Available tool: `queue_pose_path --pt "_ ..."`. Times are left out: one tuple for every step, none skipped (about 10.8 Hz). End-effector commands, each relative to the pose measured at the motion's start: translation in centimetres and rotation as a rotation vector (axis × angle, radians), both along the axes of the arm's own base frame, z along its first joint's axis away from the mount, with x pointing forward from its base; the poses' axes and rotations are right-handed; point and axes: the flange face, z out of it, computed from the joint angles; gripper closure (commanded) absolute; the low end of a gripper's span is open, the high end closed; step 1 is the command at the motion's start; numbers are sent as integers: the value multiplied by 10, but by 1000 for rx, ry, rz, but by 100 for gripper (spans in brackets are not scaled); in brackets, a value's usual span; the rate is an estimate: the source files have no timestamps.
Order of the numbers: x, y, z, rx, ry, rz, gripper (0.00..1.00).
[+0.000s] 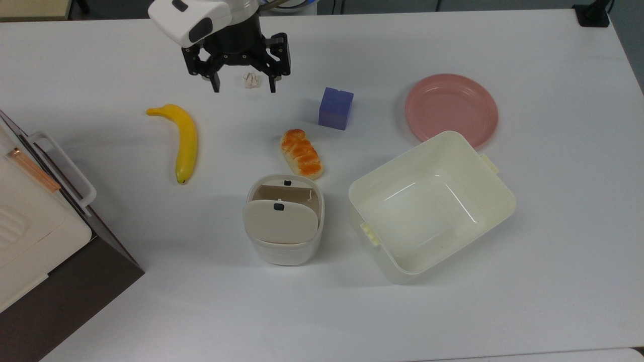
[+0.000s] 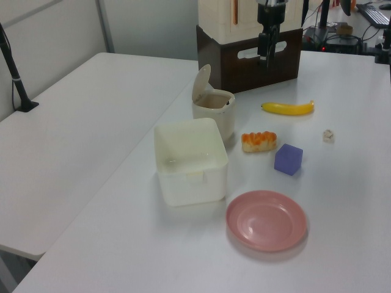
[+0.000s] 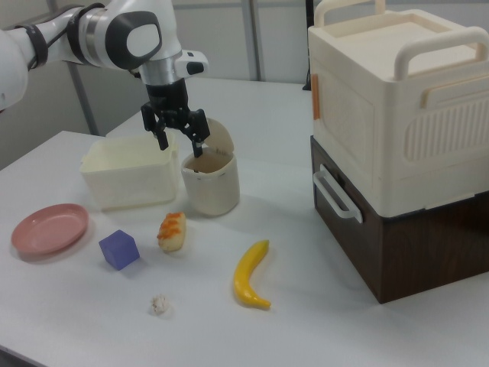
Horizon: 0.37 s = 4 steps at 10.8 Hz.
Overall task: Open the trash can
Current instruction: 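Raise the gripper away from the opened trash can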
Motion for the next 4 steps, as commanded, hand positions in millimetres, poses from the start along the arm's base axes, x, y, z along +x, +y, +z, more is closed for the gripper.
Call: queue_pose_path --pt "-7 1 -7 13 24 -49 0" --pt "-6 2 -8 10 23 -71 0" --pt "-5 2 -9 10 21 -81 0" --pt "-5 2 -10 8 21 -82 0"
